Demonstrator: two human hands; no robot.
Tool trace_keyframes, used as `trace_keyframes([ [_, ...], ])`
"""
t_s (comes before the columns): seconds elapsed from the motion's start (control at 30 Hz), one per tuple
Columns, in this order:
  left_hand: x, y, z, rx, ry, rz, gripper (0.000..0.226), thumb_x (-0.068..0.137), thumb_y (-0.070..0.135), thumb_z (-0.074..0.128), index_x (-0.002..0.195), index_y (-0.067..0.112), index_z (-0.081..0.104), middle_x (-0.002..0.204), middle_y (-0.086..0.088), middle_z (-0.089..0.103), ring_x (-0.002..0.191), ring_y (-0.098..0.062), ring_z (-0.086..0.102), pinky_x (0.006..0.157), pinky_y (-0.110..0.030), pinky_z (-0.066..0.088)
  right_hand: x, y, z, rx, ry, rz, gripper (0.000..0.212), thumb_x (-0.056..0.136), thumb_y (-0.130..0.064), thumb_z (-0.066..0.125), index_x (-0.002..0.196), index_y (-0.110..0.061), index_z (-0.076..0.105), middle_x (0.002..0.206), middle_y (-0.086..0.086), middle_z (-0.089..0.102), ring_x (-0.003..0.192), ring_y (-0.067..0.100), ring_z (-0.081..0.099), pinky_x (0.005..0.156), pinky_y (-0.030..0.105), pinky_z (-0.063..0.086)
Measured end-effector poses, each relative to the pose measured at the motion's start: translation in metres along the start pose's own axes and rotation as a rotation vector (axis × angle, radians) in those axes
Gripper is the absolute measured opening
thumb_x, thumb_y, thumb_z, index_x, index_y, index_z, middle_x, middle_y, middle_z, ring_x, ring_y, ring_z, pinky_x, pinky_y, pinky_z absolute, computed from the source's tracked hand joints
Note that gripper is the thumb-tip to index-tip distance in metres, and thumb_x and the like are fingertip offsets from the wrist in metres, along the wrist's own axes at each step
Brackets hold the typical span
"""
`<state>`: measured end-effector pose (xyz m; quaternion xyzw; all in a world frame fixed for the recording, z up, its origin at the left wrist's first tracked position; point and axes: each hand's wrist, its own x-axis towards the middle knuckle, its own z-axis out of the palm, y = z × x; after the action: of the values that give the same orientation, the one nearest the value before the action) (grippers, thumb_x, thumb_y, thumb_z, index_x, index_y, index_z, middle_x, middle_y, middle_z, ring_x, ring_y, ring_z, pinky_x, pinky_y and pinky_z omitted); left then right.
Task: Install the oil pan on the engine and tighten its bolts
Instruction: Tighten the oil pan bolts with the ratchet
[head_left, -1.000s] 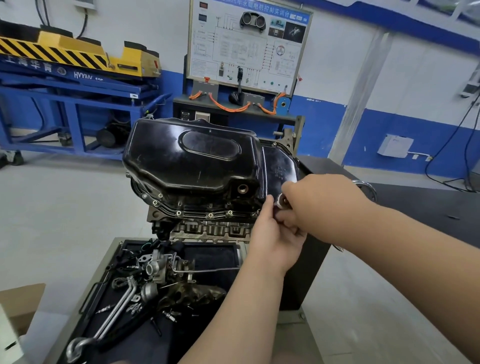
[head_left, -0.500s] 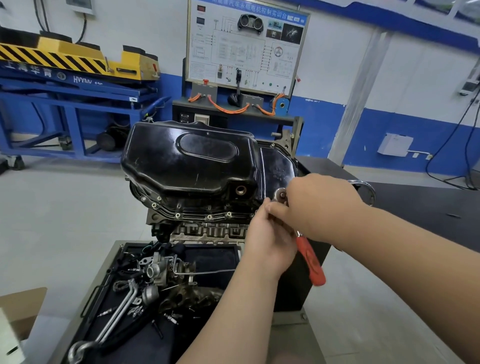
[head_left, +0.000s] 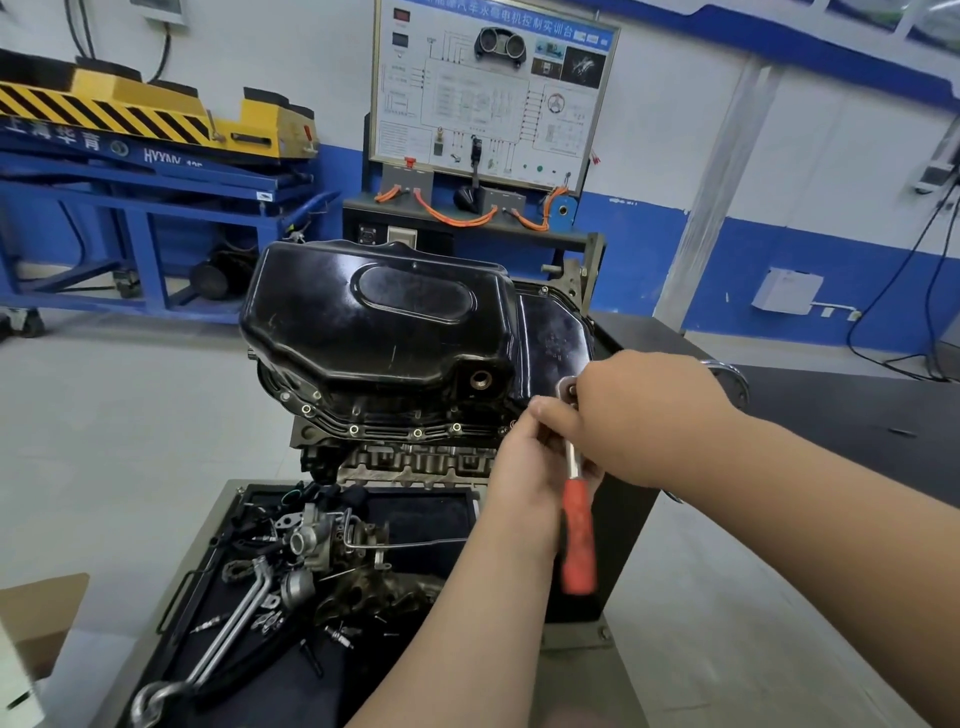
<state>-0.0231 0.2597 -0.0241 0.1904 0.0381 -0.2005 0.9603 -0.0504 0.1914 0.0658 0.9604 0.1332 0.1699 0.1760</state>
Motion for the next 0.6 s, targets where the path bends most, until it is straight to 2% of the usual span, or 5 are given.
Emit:
trace_keyframes([
  [0.1,-0.001,-0.001,0.004,-0.024,0.023,-0.022,0.028,0.096,0.033,0.052,0.086,0.013,0.069,0.081,-0.005,0.069,0.07,-0.019,0.066,0.066,-0.032,0.052,0.0,-0.002,0.003,0.027,-0.005,0.024,0.057,0.087,-0.067,0.025,0.056,-0.022,0.041,0.054,-0.003,0.045,0.049,0.012,0.045,0.045,0.026,0.03],
  [0.23,0.0,-0.004,0.004,-0.017,0.071,-0.009,0.043,0.095,0.033,0.055,0.055,0.017,0.061,0.049,0.006,0.045,0.046,-0.008,0.043,0.067,-0.026,0.044,0.004,0.006,0.0,-0.047,0.006,-0.047,0.027,0.09,-0.043,0.049,0.079,-0.018,0.05,0.063,-0.005,0.042,0.054,0.012,0.042,0.048,0.026,0.032],
  [0.4,0.001,-0.007,0.007,0.0,0.082,-0.005,0.039,0.093,0.04,0.055,0.061,0.019,0.054,0.049,0.008,0.035,0.044,-0.007,0.033,0.061,-0.023,0.042,0.002,0.009,-0.001,-0.146,0.06,-0.24,0.018,0.086,-0.022,0.056,0.1,-0.023,0.046,0.091,-0.005,0.051,0.09,0.018,0.05,0.076,0.032,0.033],
  [0.53,0.002,-0.007,0.002,-0.046,0.024,0.012,0.038,0.098,0.037,0.047,0.078,0.013,0.07,0.083,-0.005,0.067,0.086,-0.021,0.062,0.096,-0.038,0.044,-0.001,0.007,0.003,-0.052,-0.005,-0.079,0.037,0.095,-0.051,0.034,0.07,-0.026,0.042,0.063,-0.007,0.044,0.053,0.011,0.04,0.057,0.028,0.03],
  [0.6,0.002,-0.005,0.003,-0.043,0.002,0.004,0.035,0.098,0.031,0.047,0.083,0.011,0.071,0.088,-0.006,0.069,0.086,-0.021,0.064,0.088,-0.036,0.048,-0.001,0.005,0.006,-0.001,-0.028,-0.012,0.051,0.094,-0.059,0.024,0.058,-0.025,0.037,0.057,-0.005,0.042,0.05,0.01,0.038,0.046,0.026,0.025],
])
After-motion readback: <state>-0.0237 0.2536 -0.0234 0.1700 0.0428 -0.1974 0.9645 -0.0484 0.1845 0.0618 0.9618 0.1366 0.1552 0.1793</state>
